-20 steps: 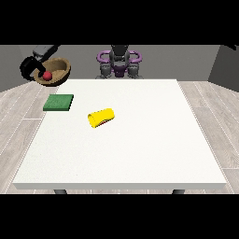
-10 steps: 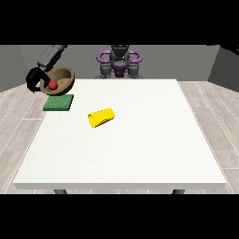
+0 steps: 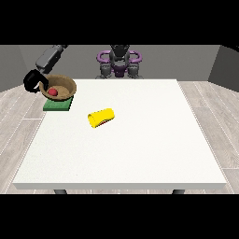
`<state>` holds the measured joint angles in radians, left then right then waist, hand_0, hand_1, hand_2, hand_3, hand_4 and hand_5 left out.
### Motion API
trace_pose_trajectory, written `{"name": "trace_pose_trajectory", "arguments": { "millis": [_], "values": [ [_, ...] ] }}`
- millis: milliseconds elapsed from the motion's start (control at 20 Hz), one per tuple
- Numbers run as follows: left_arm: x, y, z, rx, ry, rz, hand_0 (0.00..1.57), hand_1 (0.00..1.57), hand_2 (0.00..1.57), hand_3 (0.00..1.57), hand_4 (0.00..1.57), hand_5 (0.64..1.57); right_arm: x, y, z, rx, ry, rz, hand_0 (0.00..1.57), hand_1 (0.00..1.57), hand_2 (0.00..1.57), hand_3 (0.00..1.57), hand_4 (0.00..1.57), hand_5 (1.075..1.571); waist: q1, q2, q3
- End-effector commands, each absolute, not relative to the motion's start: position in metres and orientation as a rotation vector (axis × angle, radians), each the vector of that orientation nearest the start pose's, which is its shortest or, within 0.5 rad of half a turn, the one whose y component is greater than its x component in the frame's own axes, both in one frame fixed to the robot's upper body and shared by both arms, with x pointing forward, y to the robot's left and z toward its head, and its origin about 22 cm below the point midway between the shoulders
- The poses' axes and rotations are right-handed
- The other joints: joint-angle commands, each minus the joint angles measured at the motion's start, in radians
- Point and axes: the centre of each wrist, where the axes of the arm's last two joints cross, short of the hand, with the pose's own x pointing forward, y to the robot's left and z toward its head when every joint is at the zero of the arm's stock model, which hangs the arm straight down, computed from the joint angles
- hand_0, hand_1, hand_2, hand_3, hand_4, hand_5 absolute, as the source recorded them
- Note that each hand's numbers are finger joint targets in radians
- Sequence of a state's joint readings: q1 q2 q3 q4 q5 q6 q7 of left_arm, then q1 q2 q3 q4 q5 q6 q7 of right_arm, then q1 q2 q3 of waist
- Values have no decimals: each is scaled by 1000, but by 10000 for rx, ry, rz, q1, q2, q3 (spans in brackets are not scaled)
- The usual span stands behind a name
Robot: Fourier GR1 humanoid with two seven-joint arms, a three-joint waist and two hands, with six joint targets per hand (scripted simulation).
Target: Pick the cup and pour the ball into the bowl, then pick the bowl and place it on the pad
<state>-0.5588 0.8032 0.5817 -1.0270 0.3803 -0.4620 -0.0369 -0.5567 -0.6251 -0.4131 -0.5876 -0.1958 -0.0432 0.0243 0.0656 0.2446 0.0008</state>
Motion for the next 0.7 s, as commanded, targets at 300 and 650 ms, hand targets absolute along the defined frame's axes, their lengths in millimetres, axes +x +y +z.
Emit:
{"name": "trace_pose_trajectory", "arguments": {
  "millis": [300,650],
  "values": [
    [287,530,226,2235,-19713,-266,0,0,0,0,1190,1562,342,-473,84,-5603,-13314,-4746,1451,1451,1393,799,0,1536,220,337,-9],
    [288,527,225,2287,-19735,-176,0,0,0,0,1190,1566,346,-464,73,-5861,-13684,-4490,1259,1259,1353,911,115,1529,188,306,-2]
  ]
}}
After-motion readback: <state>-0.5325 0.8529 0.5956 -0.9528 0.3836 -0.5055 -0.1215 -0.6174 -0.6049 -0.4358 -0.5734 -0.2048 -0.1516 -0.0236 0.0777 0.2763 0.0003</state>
